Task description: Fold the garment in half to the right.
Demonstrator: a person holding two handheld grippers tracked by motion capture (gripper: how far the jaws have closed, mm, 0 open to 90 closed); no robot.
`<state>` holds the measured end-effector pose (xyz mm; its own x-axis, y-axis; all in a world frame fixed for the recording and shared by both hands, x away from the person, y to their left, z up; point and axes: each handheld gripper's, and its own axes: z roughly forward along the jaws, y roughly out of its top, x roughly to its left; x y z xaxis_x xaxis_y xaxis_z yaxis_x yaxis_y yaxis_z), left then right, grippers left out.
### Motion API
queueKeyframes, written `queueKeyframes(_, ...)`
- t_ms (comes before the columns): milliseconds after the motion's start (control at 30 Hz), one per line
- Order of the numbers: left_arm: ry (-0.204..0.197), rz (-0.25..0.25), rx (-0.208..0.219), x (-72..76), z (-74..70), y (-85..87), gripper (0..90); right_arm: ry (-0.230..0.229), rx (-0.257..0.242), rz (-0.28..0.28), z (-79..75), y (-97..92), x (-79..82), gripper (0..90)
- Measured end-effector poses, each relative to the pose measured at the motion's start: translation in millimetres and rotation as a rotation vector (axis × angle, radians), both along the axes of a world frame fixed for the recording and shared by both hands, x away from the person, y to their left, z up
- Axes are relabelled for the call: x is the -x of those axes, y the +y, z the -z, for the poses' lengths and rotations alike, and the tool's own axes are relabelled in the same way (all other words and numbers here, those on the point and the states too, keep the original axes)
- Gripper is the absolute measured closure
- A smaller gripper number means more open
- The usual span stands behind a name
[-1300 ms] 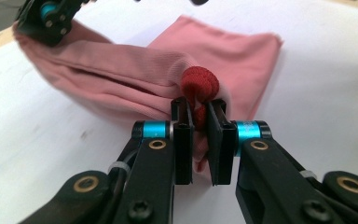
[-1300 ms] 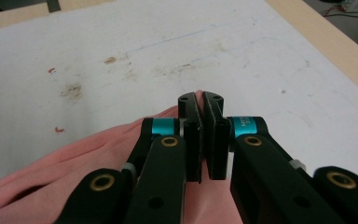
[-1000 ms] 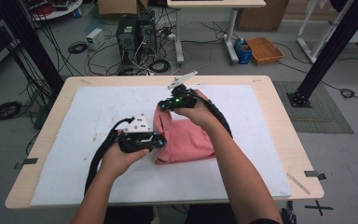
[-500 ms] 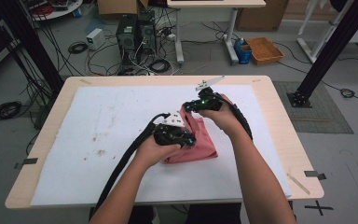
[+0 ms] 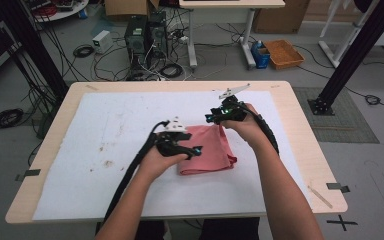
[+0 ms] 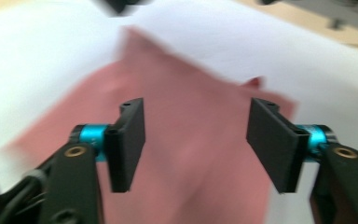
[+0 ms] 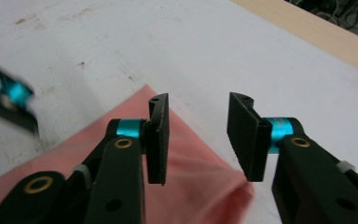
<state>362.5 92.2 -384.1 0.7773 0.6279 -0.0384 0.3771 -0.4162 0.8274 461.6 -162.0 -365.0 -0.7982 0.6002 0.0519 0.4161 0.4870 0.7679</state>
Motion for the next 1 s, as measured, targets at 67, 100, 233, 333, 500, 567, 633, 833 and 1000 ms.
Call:
queueKeyframes(67,-0.011,-0.055,-0.018,1.9,-0.2,21.8,36.8,0.016,0.042,-0.012,4.6,12.3,-1.0,56.1)
queueKeyframes(100,-0.011,-0.055,-0.018,1.9,-0.2,21.8,36.8,0.016,0.042,-0.012,4.6,12.3,-1.0,56.1)
queueKeyframes(233,-0.016,-0.154,-0.006,9.1,4.2,67.2,36.7,0.021,0.126,-0.05,16.1,44.3,-4.5,55.0)
queueKeyframes(333,-0.013,-0.194,-0.002,15.5,7.4,87.4,36.4,0.024,0.144,-0.056,22.7,60.6,-8.8,55.6)
queueKeyframes(500,0.003,-0.235,0.025,25.0,14.7,112.5,36.4,0.07,0.261,-0.052,39.9,82.6,-20.2,61.1)
queueKeyframes(567,0.022,-0.235,0.06,27.2,17.6,120.9,36.5,0.097,0.304,-0.066,48.3,90.5,-23.4,72.2)
queueKeyframes(633,0.022,-0.25,0.062,29.4,19.6,128.6,36.5,0.112,0.336,-0.08,54.1,95.3,-24.2,85.5)
queueKeyframes(833,0.017,-0.278,0.063,31.8,21.4,141.5,36.5,0.068,0.309,-0.087,46.8,100.4,-21.6,89.8)
queueKeyframes(1000,0.009,-0.275,0.053,32.4,22.3,138.1,36.5,0.06,0.266,-0.097,43.7,108.3,-18.5,89.7)
